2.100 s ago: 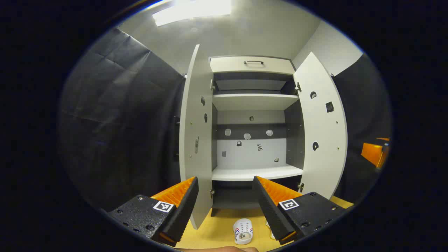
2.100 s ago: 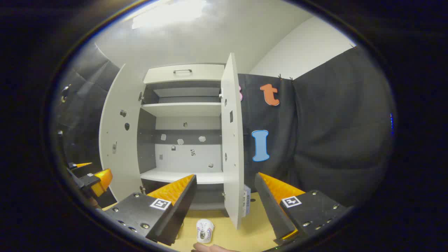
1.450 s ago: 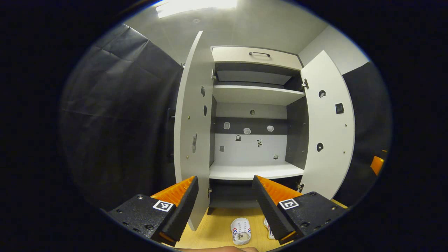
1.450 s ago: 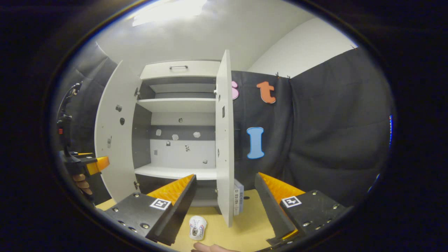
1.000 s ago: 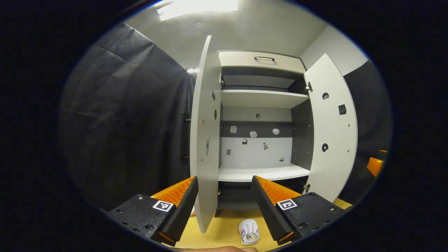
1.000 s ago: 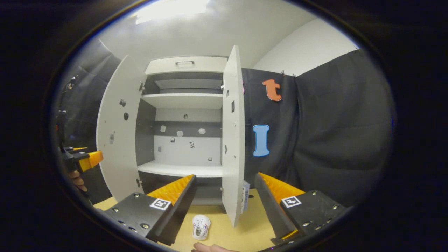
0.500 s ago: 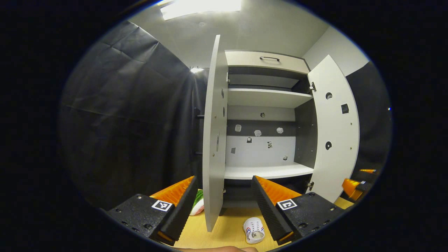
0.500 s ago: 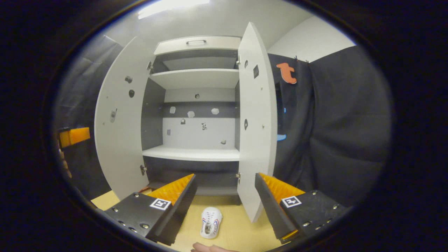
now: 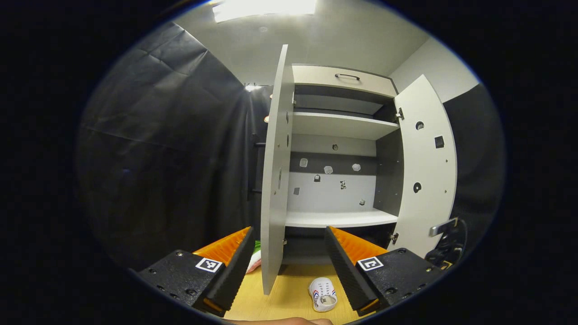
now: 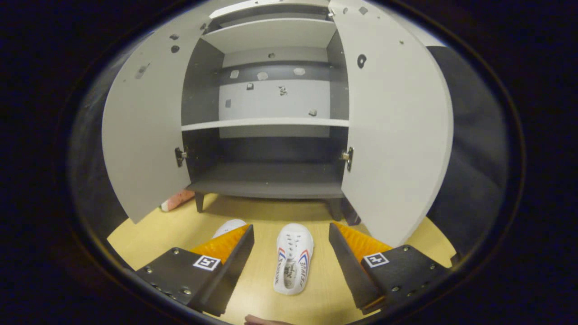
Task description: Grab one shoe with the right hand and put it into the shoe cabinet, grab the other shoe with the left hand and put it into the shoe cabinet; then close the right door with the right hand and the left door with the left hand.
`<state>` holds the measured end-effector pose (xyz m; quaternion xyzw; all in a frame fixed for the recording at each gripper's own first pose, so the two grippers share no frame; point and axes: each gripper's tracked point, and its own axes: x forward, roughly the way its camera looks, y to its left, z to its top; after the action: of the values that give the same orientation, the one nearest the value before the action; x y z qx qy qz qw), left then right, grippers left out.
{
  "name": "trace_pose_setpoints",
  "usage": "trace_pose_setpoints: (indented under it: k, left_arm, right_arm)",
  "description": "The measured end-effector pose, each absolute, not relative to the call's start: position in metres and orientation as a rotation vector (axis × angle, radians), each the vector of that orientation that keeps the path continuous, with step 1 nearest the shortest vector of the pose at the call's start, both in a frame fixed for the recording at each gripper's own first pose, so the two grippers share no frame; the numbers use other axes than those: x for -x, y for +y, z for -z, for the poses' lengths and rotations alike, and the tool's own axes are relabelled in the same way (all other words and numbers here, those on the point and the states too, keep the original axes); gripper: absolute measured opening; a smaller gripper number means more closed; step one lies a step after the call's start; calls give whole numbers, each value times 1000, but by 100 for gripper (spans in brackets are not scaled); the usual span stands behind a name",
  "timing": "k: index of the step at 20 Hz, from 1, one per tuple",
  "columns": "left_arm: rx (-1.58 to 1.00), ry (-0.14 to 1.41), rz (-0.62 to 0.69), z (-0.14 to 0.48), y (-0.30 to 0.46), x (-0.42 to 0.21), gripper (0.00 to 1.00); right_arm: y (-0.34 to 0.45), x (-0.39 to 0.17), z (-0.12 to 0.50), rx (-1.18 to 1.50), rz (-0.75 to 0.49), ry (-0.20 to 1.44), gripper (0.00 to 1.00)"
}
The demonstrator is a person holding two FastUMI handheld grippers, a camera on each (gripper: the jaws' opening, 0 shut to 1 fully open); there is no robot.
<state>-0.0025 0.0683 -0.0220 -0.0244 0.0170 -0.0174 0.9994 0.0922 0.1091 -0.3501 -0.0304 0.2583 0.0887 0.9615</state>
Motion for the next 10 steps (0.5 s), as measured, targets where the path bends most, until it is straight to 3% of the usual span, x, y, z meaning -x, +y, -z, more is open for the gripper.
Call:
trace_pose_setpoints:
  k: [4, 10]
  left_arm:
    - [51, 33, 38, 27, 72, 5, 93]
    - [32, 48, 50, 41, 77, 5, 94]
  right_arm:
    - [120, -93, 413, 30, -193, 641, 98]
    - [125, -92, 478, 5, -160, 762, 90]
